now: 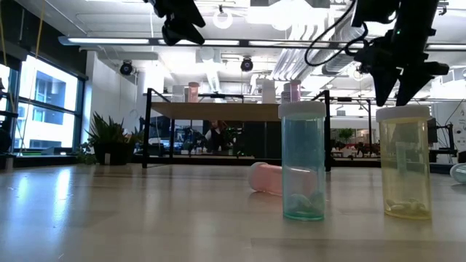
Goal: Pick and place medicine bottles onto shelf by color
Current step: Put the top blue pill bottle on the shelf, then put the white medicine bottle on the shelf
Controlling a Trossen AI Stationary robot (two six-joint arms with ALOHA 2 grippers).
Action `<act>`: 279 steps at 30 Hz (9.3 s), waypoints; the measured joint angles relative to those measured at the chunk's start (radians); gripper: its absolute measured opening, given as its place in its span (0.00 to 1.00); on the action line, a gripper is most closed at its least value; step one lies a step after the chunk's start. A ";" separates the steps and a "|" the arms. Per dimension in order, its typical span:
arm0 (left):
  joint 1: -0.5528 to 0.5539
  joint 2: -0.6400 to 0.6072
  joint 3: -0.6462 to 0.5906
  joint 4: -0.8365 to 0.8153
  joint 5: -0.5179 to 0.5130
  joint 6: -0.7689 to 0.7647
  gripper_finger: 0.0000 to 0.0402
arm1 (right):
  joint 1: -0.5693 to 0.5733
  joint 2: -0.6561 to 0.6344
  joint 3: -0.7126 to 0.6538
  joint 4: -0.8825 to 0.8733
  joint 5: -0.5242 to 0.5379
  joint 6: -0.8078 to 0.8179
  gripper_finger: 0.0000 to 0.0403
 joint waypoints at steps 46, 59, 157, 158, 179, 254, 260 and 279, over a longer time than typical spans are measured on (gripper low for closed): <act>0.085 0.000 0.000 0.000 -0.019 0.101 0.50 | -0.227 -0.009 -0.318 0.303 -0.110 0.124 0.38; 0.152 0.000 0.000 0.000 -0.031 0.105 0.50 | -0.227 -0.009 -0.273 0.292 -0.146 0.131 0.25; 0.345 0.001 0.001 0.068 -0.112 0.252 0.50 | -0.370 0.724 0.859 -0.102 -0.261 -0.520 0.26; 0.345 0.001 0.001 0.068 -0.112 0.251 0.50 | -0.370 0.724 0.859 -0.102 -0.261 -0.520 0.26; 0.345 0.001 0.000 0.066 -0.112 0.252 0.50 | -0.369 0.722 0.858 -0.086 -0.261 -0.546 0.47; -0.702 0.001 0.000 -0.471 -0.211 -0.726 0.59 | -0.324 0.372 0.858 -0.178 -0.178 -0.618 0.47; -0.861 0.001 0.000 -0.472 -0.259 -0.883 0.59 | -0.324 0.372 0.858 -0.183 -0.178 -0.618 0.47; -1.223 0.111 0.000 -0.438 -0.407 -1.302 0.59 | -0.324 0.372 0.858 -0.183 -0.178 -0.615 0.47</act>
